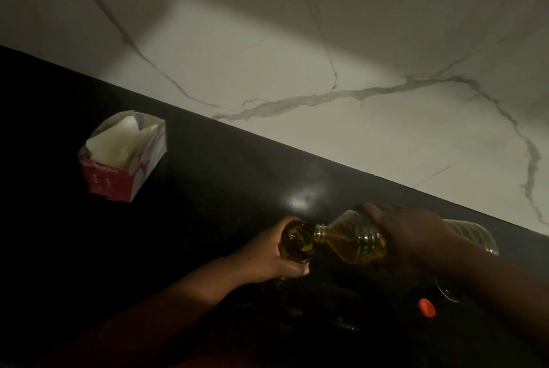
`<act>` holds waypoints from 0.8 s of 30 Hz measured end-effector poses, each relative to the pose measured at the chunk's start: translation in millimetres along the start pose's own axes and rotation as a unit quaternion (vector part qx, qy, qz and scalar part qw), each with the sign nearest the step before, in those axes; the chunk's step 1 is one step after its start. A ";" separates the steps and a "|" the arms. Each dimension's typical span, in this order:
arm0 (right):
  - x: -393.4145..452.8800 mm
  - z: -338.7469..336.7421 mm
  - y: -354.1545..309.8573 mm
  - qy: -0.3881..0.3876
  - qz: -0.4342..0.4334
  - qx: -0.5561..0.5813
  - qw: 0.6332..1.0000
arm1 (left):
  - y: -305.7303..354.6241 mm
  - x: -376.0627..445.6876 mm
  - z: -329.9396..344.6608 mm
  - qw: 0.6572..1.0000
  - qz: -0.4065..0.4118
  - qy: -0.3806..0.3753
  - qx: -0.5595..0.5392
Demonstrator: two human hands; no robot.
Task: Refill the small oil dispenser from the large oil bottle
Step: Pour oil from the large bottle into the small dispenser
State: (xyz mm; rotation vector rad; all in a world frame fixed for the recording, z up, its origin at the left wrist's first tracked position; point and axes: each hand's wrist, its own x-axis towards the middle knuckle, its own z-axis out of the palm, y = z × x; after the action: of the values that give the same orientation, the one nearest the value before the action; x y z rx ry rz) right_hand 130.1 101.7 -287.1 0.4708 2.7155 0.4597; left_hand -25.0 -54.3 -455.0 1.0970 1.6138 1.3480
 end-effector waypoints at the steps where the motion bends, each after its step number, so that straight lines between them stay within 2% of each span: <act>1: -0.1 -0.2 -0.2 0.000 -0.001 -0.002 1.000 | 0.1 0.1 -0.1 1.000 -0.002 0.000 0.002; 24: -2.0 -1.6 -0.5 0.002 -0.007 0.011 1.000 | -1.3 -0.2 0.1 1.000 -0.001 0.002 -0.002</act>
State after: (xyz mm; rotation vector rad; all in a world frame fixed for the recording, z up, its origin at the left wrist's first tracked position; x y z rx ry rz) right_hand 131.1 100.1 -285.2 0.4582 2.7282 0.4278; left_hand -25.0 -54.6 -456.3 1.0910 1.6130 1.3535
